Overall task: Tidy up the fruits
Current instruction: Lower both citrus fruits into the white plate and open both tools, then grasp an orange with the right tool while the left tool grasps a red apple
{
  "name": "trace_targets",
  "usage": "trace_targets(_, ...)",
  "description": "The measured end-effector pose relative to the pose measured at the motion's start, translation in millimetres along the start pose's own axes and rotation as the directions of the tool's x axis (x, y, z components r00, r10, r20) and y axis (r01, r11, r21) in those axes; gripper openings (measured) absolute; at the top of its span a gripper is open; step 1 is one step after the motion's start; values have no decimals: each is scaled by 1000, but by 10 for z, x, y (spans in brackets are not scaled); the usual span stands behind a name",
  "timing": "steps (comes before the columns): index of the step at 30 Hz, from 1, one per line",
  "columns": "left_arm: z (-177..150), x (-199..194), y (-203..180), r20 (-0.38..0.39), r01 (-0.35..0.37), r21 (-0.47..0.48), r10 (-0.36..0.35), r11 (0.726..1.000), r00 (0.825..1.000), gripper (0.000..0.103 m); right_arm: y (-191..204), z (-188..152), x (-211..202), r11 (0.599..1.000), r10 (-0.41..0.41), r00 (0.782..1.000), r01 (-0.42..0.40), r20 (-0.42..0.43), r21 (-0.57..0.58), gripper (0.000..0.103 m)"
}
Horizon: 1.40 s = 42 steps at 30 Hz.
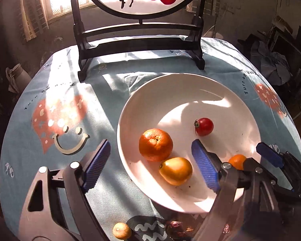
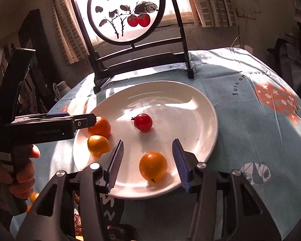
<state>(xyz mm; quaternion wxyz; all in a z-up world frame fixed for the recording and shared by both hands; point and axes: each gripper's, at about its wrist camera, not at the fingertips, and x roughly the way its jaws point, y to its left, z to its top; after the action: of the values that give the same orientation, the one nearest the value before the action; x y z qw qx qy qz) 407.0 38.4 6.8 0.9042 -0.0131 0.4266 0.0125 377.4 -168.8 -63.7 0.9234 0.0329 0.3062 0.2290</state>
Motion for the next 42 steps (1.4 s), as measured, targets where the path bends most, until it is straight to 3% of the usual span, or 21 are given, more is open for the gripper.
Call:
trace_targets(2, -141, -298, 68, 56, -20, -7, 20, 1000, 998, 95, 40, 10, -70, 1000, 21, 1000, -21, 10, 0, 51)
trace_targets(7, -759, -922, 205, 109, -23, -1, 23, 1000, 994, 97, 167, -18, -191, 999, 46, 999, -46, -3, -23, 51)
trace_targets(10, -1218, -1202, 236, 129, 15, -6, -14, 1000, 991, 97, 336, -72, -349, 992, 88, 996, -90, -22, -90, 51)
trace_targets(15, -1871, -1383, 90, 126, 47, 42, -52, 998, 991, 97, 726, -409, -679, 941, 151, 986, -166, -73, -294, 51)
trace_targets(18, -2105, -1401, 38, 120, 85, 38, -89, 996, 989, 97, 820, -664, -725, 924, 154, 980, -189, -128, -331, 51)
trace_targets(30, -2332, -1289, -14, 96, 173, 18, -174, 985, 980, 96, 941, -1016, -454, 897, 79, 961, -184, -264, -402, 51)
trace_targets(37, -2339, -1281, -54, 87, 210, 47, -214, 977, 973, 95, 968, -1055, -437, 887, 73, 962, -183, -262, -425, 51)
trace_targets(42, -2346, -1275, -71, 82, 238, 61, -242, 969, 967, 95, 1007, -1086, -480, 877, 35, 966, -152, -255, -456, 43)
